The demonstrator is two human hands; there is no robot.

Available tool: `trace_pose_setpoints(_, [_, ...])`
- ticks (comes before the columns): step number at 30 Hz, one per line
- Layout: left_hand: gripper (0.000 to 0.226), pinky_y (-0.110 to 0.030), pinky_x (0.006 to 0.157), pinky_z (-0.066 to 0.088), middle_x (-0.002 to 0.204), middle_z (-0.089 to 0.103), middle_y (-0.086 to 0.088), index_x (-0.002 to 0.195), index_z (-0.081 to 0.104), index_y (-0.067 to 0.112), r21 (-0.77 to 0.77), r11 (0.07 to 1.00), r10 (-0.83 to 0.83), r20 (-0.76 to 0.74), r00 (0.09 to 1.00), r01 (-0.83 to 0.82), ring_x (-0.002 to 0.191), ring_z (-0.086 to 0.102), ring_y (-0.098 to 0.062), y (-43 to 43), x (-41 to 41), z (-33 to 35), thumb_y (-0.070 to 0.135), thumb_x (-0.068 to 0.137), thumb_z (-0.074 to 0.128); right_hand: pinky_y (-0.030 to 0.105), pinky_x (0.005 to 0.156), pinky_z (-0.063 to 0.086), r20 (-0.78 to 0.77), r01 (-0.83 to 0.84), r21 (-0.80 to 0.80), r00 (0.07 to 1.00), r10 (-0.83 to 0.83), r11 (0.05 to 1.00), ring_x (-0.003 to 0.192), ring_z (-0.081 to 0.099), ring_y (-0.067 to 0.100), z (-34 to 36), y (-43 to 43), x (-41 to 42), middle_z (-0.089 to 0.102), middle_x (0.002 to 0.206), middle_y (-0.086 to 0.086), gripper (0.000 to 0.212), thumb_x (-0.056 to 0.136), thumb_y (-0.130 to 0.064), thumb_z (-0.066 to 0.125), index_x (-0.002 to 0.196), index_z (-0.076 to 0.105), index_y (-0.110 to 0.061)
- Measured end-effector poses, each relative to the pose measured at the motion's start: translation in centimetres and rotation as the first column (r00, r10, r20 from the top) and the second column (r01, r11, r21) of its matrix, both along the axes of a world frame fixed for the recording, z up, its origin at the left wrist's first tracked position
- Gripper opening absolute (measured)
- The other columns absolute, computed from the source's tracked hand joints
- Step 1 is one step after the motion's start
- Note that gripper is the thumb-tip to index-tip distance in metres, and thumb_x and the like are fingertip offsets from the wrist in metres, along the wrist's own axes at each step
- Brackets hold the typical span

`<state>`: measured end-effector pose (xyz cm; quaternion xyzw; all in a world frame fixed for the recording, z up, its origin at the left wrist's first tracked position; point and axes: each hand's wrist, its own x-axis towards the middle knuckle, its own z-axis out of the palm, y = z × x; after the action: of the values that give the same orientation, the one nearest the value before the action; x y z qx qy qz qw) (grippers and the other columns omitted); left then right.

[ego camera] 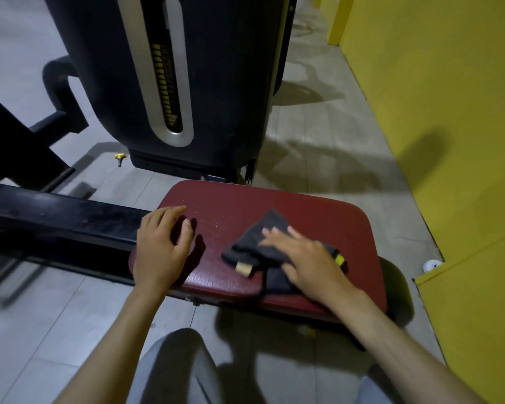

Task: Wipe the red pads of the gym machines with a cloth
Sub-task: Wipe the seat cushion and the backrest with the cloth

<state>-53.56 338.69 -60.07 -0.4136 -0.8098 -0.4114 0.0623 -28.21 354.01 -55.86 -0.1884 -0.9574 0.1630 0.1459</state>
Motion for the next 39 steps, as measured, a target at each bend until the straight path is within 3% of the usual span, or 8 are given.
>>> trace_pose_setpoints(5, [0.027,-0.034,0.105,0.038,0.130,0.058,0.007,0.129,0.062,0.024,0.004,0.998,-0.070,0.030,0.997,0.070,0.129,0.045,-0.012,-1.4,-1.9,0.7,0.027,0.105,0.052,0.031,0.127,0.016,0.110,-0.243,0.012,0.964,0.241,0.970,0.151,0.029,0.005,-1.6,-3.5,3.0,0.042,0.159,-0.009,0.083,0.068,0.004,0.069,0.143,0.058,-0.029])
trace_pose_setpoints(13, [0.034,-0.045,0.102,0.040,0.124,0.061,0.007,0.121,0.070,0.025,-0.017,0.992,0.123,-0.069,0.990,-0.125,0.124,0.050,-0.017,-1.6,-2.9,-1.0,0.034,0.101,0.044,0.045,0.124,0.030,0.004,0.103,-0.049,0.995,-0.103,0.994,0.142,0.048,0.016,-1.2,7.5,-8.2,0.056,0.148,-0.007,0.074,0.073,0.011,0.058,0.136,0.067,-0.028])
trace_pose_setpoints(18, [0.034,-0.035,0.098,0.036,0.124,0.062,0.008,0.121,0.068,0.024,-0.036,0.991,0.130,-0.054,0.990,-0.132,0.122,0.050,-0.014,-1.4,-2.7,-0.7,0.034,0.102,0.042,0.038,0.114,0.042,-0.052,0.322,-0.035,0.945,-0.323,0.946,0.131,0.058,0.024,-1.2,8.7,-12.1,0.064,0.141,-0.004,0.062,0.083,0.006,0.059,0.134,0.068,-0.028])
trace_pose_setpoints(23, [0.035,-0.037,0.099,0.038,0.124,0.063,0.008,0.123,0.065,0.023,-0.019,0.990,0.141,-0.014,0.990,-0.141,0.122,0.049,-0.013,-1.5,-2.9,-0.7,0.036,0.102,0.040,0.036,0.125,0.025,0.044,-0.038,-0.066,0.998,0.041,0.997,0.145,0.043,0.014,-1.5,-0.2,-7.3,0.050,0.153,-0.011,0.077,0.072,0.006,0.062,0.139,0.062,-0.033])
trace_pose_setpoints(26, [0.034,-0.035,0.098,0.037,0.124,0.062,0.008,0.124,0.064,0.024,-0.026,0.990,0.140,0.001,0.990,-0.139,0.122,0.049,-0.012,-1.5,-2.8,-0.7,0.036,0.103,0.041,0.028,0.127,0.014,0.093,-0.348,-0.089,0.930,0.356,0.933,0.150,0.033,0.007,-1.7,-5.3,-4.7,0.046,0.156,-0.011,0.080,0.066,0.000,0.062,0.140,0.062,-0.032])
trace_pose_setpoints(28, [0.034,-0.033,0.098,0.035,0.125,0.062,0.008,0.125,0.064,0.024,-0.021,0.990,0.139,0.010,0.990,-0.139,0.123,0.048,-0.012,-1.5,-2.9,-0.7,0.036,0.103,0.040,0.030,0.127,0.015,0.111,-0.403,-0.070,0.906,0.409,0.913,0.151,0.031,0.006,-1.9,-5.3,-4.8,0.045,0.157,-0.012,0.078,0.069,-0.001,0.062,0.141,0.061,-0.033])
trace_pose_setpoints(35, [0.037,-0.031,0.097,0.034,0.124,0.062,0.009,0.125,0.063,0.022,0.018,0.989,0.148,0.015,0.989,-0.148,0.121,0.048,-0.010,-1.5,-3.1,-1.0,0.038,0.104,0.037,0.045,0.117,0.040,0.057,-0.061,-0.041,0.996,0.063,0.997,0.140,0.051,0.019,-1.2,5.1,-14.1,0.056,0.149,-0.011,0.072,0.069,-0.006,0.049,0.132,0.067,-0.034])
trace_pose_setpoints(39, [0.039,-0.028,0.096,0.031,0.123,0.063,0.009,0.125,0.063,0.022,0.077,0.980,0.181,0.045,0.982,-0.184,0.119,0.048,-0.006,-1.4,-2.9,-1.2,0.040,0.104,0.036,0.035,0.102,0.051,-0.066,0.164,-0.016,0.984,-0.165,0.986,0.127,0.061,0.023,-1.3,8.0,-18.0,0.068,0.135,-0.004,0.058,0.081,0.004,0.057,0.125,0.073,-0.030])
